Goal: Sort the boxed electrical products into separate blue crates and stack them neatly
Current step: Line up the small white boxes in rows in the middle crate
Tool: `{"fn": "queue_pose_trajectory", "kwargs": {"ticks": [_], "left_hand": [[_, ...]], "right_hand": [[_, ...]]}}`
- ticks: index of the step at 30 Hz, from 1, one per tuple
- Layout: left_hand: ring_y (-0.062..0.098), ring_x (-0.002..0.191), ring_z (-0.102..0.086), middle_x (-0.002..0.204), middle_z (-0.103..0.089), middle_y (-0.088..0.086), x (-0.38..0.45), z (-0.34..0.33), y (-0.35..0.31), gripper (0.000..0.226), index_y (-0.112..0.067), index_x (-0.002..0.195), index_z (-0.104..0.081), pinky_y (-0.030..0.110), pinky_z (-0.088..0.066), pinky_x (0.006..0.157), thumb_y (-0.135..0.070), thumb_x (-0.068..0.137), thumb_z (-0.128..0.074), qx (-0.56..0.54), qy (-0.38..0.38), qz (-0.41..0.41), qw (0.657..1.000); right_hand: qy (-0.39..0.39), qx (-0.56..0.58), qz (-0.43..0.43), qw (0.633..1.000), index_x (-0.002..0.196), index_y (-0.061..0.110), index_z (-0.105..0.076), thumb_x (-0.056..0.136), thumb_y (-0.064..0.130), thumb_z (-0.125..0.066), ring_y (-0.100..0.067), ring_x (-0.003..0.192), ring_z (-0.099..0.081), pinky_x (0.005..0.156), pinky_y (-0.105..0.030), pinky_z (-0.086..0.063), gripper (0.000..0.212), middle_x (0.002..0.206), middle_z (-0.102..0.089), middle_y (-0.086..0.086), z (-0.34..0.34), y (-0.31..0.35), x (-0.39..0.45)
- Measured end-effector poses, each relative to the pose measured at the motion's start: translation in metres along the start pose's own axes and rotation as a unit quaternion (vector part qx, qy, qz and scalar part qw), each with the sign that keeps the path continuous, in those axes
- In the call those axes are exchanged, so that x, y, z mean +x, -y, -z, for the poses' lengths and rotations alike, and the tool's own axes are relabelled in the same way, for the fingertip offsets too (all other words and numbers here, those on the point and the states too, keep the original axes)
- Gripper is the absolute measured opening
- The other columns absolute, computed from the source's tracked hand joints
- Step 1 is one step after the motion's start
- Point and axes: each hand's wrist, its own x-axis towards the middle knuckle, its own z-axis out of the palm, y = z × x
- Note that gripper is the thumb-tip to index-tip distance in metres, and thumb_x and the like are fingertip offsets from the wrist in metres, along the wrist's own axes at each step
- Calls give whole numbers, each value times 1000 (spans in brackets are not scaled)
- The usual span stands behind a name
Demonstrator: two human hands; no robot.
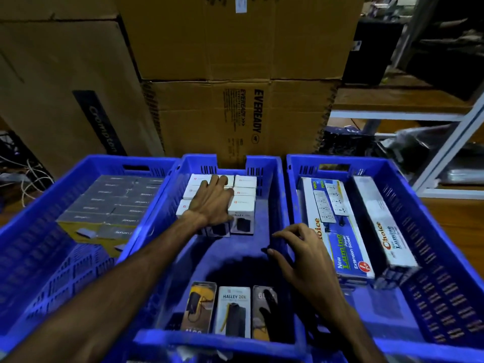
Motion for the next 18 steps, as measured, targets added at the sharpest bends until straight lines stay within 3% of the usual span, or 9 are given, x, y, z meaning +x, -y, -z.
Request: {"fn": "queue_pose_trajectory", "kwargs": {"ticks": [6, 10, 14, 18], "left_hand": [[35, 127, -45, 138, -50, 16, -3, -14, -6, 73, -21, 124, -64, 51, -45, 98, -70, 71, -71, 43, -10, 15, 999], [36, 127, -47, 138, -51, 16, -7, -23, -7, 76, -22, 128, -61, 51, -46, 97, -68, 69, -72, 37, -27, 25, 999], [35, 131, -45, 142, -48, 16, -11, -26, -10, 82, -25, 139, -52, 54, -38, 105, -64, 71, -73, 35, -33, 36, 998], [34, 137, -41, 148, -44, 15, -21, -17, -16, 84, -27, 146, -48, 58, -29, 111, -58, 73, -75, -19, -45, 45, 998]], "right_hand": [[16, 24, 10, 1000, 111, 22, -72, 88, 34, -78, -18, 102, -60, 84, -26, -44, 27, 108, -59, 5, 7, -3, -1], [36, 56, 5, 998, 112, 20, -71, 91, 31, -75, -15, 107, -61, 88, -26, -47, 25, 112, -59, 8, 15, -5, -4], [45, 62, -3, 997, 111, 21, -71, 91, 30, -75, -13, 105, -62, 86, -19, -42, 22, 112, -60, 9, 19, -4, -4], [48, 55, -6, 997, 110, 22, -71, 91, 29, -76, -14, 98, -64, 82, -21, -43, 21, 110, -63, 9, 21, -3, -2]]}}
